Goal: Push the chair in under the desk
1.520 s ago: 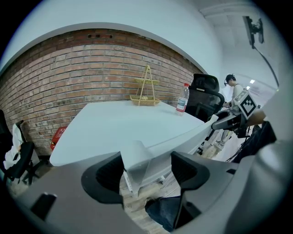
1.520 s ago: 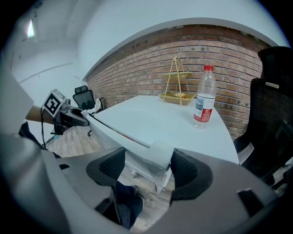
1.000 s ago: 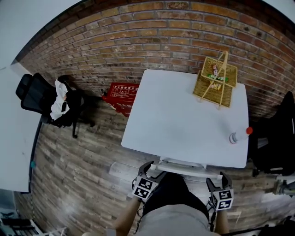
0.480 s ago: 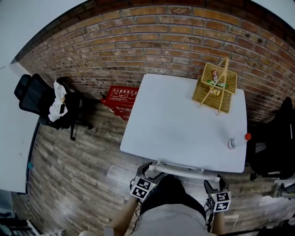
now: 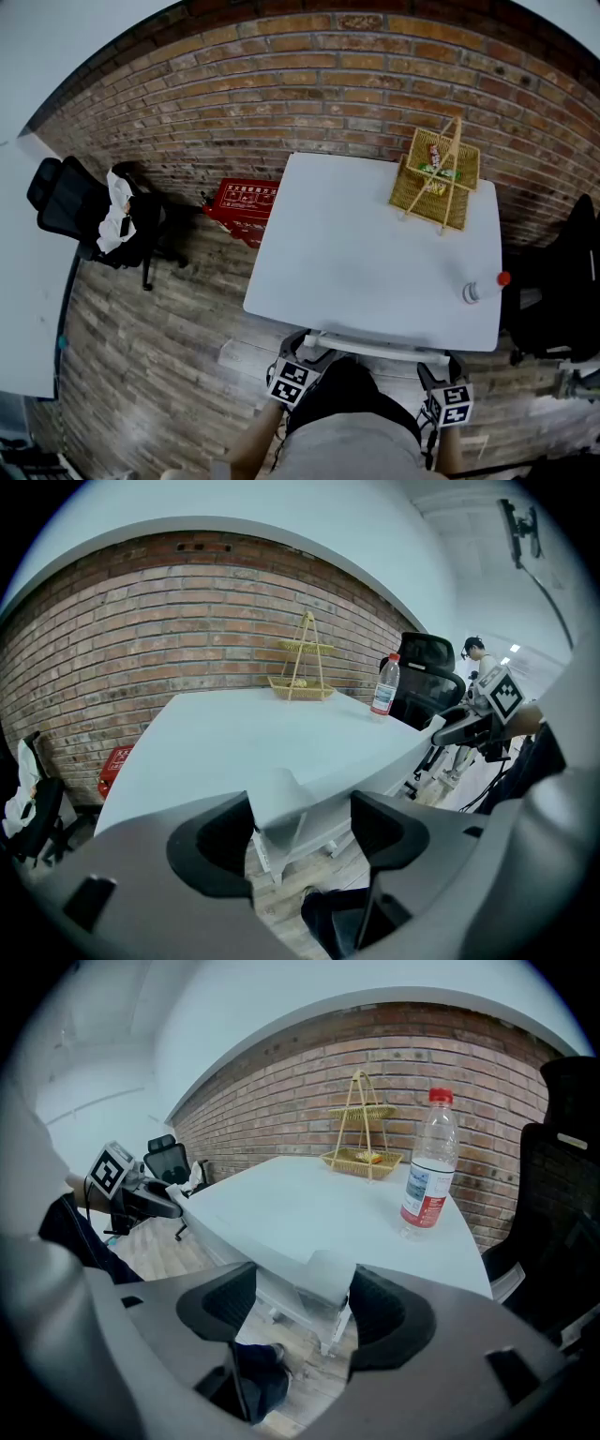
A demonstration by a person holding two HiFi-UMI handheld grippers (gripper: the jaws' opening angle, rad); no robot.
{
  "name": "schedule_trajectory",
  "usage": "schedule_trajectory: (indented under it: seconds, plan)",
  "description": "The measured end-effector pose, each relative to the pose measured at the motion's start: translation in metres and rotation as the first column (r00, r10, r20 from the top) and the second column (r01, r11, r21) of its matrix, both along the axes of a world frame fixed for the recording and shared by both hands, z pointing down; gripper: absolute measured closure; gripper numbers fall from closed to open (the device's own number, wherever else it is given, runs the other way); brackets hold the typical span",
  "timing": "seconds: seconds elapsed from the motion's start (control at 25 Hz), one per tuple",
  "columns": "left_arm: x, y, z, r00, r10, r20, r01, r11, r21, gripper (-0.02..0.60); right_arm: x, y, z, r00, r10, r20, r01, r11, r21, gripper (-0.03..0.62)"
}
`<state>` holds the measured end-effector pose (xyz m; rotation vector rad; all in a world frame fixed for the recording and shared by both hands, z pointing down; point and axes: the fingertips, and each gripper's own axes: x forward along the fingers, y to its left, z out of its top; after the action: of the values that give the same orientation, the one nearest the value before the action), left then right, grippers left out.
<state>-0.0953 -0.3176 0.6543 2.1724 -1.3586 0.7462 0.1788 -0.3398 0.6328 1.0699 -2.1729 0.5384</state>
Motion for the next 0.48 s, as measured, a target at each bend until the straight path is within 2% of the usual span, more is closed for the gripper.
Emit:
schedule_trajectory:
  seconds: [0.48]
  plan:
    - [-0.0024, -0.0102, 0.0004, 1.000, 0.006, 0.001, -0.006, 1.000, -0.003, 0.256, -0.0027, -0.0100, 0.0000, 1.000, -0.005, 0.002, 0.005, 1.000, -0.002, 0.279]
